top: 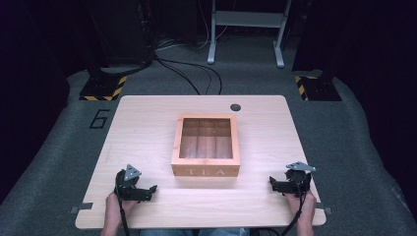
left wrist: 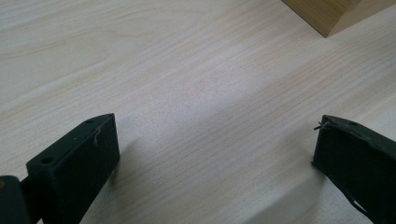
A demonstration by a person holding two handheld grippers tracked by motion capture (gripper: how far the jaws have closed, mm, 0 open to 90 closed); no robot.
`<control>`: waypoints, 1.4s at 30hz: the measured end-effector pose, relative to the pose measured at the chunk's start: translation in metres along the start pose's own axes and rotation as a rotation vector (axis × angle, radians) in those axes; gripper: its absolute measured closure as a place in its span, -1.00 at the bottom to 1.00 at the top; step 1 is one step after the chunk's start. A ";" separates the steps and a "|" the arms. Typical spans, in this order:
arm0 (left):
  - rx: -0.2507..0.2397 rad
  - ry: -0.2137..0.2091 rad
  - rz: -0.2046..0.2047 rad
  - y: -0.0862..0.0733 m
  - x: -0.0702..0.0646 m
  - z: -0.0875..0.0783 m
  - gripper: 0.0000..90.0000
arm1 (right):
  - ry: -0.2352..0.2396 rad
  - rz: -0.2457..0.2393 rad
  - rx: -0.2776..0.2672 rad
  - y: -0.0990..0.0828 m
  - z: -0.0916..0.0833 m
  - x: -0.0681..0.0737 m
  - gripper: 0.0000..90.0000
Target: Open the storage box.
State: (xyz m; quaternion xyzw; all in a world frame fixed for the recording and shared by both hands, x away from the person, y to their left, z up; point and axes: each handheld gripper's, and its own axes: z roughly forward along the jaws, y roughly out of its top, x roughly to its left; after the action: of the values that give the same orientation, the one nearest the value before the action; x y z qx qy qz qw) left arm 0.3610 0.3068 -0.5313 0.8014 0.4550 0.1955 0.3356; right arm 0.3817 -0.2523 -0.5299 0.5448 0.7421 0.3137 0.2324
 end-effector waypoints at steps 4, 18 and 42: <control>-0.005 0.012 -0.009 0.000 0.001 0.001 -1.00 | 0.001 0.000 -0.001 0.000 0.000 0.000 -0.99; -0.081 -0.021 -0.019 0.010 -0.005 -0.004 -1.00 | 0.000 0.002 -0.004 0.000 0.000 0.001 -0.98; -0.257 -0.233 0.025 0.067 -0.039 0.022 -0.58 | 0.000 0.011 -0.007 0.000 0.000 0.002 -0.97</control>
State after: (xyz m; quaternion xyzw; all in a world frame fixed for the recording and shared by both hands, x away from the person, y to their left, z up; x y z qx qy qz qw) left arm 0.3947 0.2411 -0.4991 0.7748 0.3741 0.1619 0.4832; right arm 0.3810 -0.2509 -0.5298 0.5479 0.7381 0.3176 0.2325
